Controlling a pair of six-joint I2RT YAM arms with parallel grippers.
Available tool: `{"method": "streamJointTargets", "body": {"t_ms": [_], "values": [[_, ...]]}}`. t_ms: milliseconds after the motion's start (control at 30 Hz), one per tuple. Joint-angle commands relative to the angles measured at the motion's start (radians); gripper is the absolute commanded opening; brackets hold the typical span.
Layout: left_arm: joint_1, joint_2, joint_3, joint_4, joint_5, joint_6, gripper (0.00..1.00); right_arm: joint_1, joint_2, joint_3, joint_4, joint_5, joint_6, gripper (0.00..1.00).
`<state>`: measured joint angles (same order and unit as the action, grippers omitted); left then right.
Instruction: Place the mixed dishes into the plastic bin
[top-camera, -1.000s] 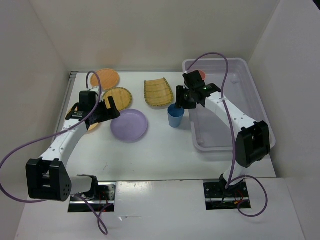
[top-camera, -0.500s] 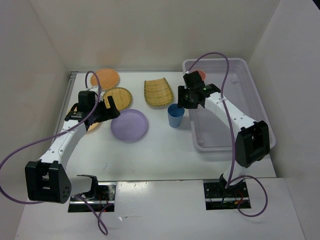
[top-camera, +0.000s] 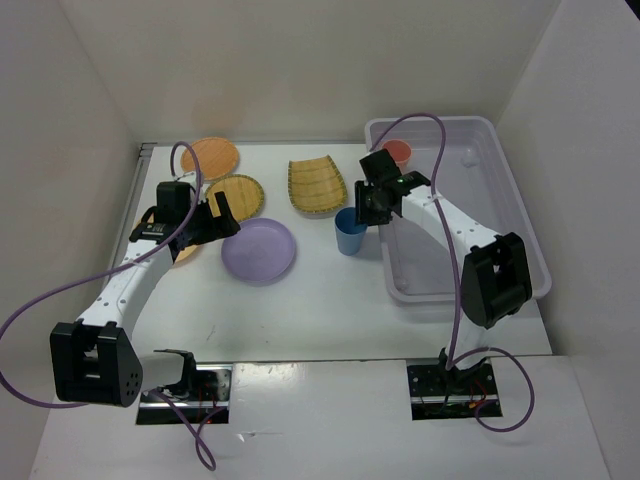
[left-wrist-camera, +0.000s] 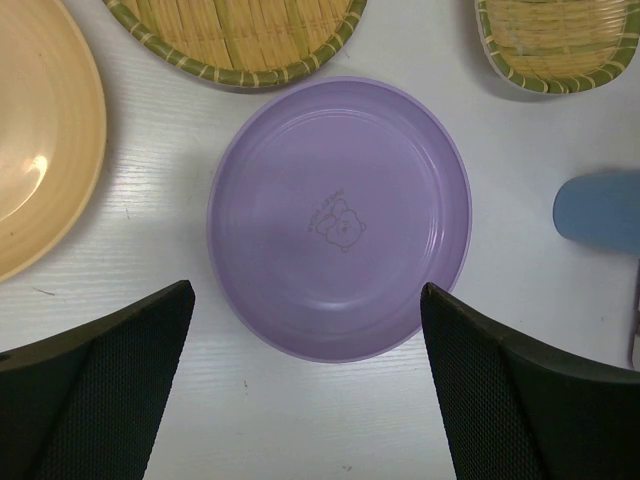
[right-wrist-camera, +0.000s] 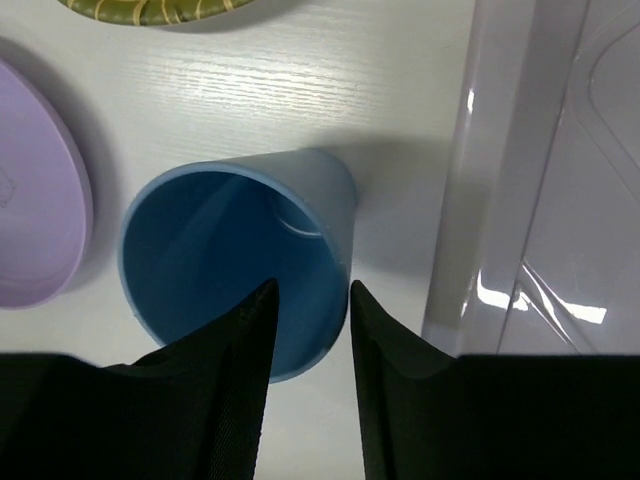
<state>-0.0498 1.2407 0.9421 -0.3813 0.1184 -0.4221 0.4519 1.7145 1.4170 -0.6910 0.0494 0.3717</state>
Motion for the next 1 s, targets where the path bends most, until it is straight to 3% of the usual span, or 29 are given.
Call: {"method": "streamJointTargets", "body": {"t_ms": [0, 33, 100, 167, 233, 433, 633, 733, 967], "values": [[0.005, -0.026, -0.005, 0.028, 0.0, 0.008, 1.0, 0.021, 0.023, 0.005, 0.036, 0.018, -0.007, 0.39], [0.005, -0.026, -0.005, 0.028, 0.0, 0.008, 1.0, 0.021, 0.036, 0.005, 0.036, 0.03, -0.007, 0.29], [0.005, -0.026, -0.005, 0.028, 0.0, 0.008, 1.0, 0.021, 0.05, 0.017, 0.027, 0.041, -0.007, 0.23], [0.005, -0.035, -0.005, 0.028, 0.0, 0.008, 1.0, 0.021, 0.071, 0.04, 0.004, 0.067, -0.007, 0.07], [0.005, -0.035, -0.005, 0.028, 0.0, 0.008, 1.0, 0.021, 0.071, 0.049, -0.007, 0.076, -0.007, 0.0], [0.005, -0.044, -0.005, 0.028, 0.0, 0.008, 1.0, 0.041, -0.029, 0.137, -0.06, 0.089, 0.004, 0.0], [0.005, -0.044, -0.005, 0.028, 0.009, 0.008, 1.0, 0.051, -0.111, 0.405, -0.107, 0.15, 0.004, 0.0], [0.005, -0.044, -0.005, 0.038, 0.009, 0.008, 1.0, 0.036, -0.086, 0.503, -0.107, 0.265, -0.024, 0.0], [0.005, -0.035, -0.005, 0.038, 0.0, 0.008, 1.0, -0.129, 0.068, 0.74, -0.127, 0.306, -0.083, 0.0]]}}
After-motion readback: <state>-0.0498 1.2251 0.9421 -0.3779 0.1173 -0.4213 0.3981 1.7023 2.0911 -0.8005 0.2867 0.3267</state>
